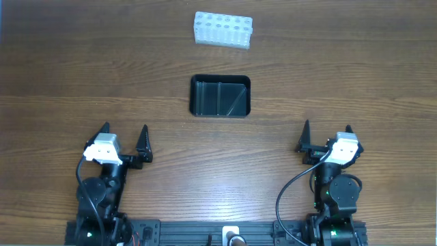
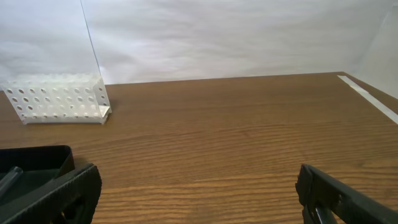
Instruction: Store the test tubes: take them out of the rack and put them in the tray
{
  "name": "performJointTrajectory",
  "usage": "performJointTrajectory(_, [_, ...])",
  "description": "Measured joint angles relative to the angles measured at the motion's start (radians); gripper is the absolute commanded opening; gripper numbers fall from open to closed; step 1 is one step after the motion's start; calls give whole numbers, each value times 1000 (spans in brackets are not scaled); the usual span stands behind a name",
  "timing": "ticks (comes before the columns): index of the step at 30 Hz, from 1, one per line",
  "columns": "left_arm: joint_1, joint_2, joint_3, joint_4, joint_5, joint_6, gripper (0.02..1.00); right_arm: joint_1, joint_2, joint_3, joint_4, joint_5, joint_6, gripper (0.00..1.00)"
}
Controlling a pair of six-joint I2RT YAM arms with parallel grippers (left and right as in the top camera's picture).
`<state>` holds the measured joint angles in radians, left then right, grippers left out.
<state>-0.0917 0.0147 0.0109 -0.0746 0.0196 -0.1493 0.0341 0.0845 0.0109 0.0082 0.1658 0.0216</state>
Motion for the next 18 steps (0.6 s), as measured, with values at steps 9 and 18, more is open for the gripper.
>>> performJointTrajectory(9, [0, 0, 0, 0, 0, 0, 1000, -3, -69, 0, -63, 0, 0, 993])
performJointTrajectory(18, [0, 0, 0, 0, 0, 0, 998, -3, -69, 0, -63, 0, -1, 993])
